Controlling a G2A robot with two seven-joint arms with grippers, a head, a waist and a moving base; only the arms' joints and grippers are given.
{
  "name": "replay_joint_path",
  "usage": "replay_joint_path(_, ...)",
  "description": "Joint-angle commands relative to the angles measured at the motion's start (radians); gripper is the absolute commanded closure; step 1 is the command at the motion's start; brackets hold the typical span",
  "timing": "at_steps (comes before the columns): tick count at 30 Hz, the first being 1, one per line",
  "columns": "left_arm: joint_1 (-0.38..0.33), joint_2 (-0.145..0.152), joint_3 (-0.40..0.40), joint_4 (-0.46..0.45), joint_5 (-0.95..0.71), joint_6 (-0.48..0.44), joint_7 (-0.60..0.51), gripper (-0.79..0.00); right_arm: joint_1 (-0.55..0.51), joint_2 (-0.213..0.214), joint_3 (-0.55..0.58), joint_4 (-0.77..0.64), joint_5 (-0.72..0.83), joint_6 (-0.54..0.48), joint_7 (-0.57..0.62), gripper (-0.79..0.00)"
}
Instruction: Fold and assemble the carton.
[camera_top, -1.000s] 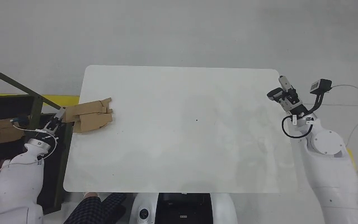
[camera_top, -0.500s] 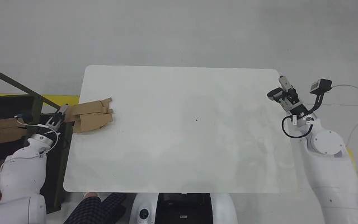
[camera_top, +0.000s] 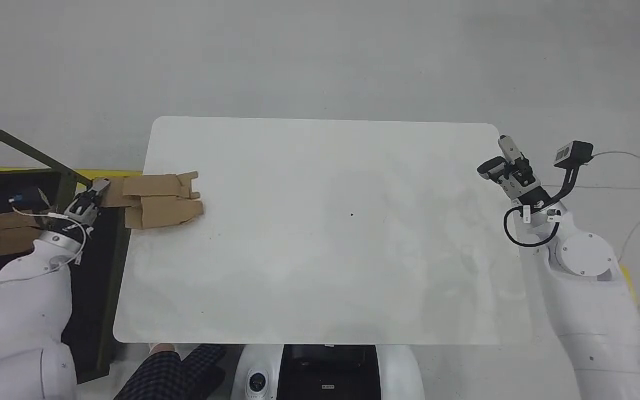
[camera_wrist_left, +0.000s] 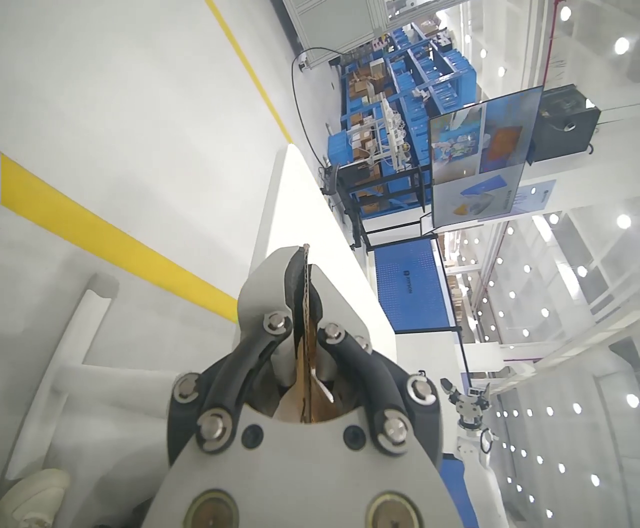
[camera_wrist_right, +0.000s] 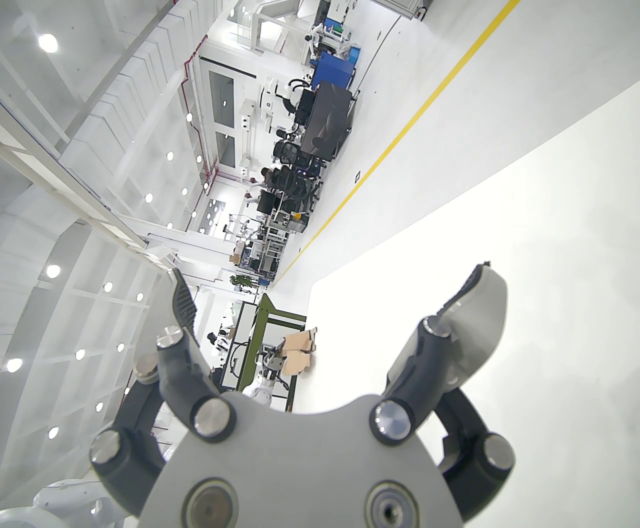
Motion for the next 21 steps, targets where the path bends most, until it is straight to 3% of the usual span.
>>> replay_joint_path(1,0.002,0.002,-0.008,-0.011,-0.029,0.016,-0.025,0.0,0.0,0.0,0.0,0.0,0.0,0.0,0.0,-0.785)
replay_joint_path(10,0.037,0.0,-0.02,-0.102,-0.153,0.101,-0.134,0.0,0.0,0.0,0.0,0.0,0.0,0.0,0.0,-0.785)
replay_joint_path(21,0.145,-0.022,0.004,-0.345,-0.278,0.187,-0.174,0.0,0.0,0.0,0.0,0.0,0.0,0.0,0.0,-0.785)
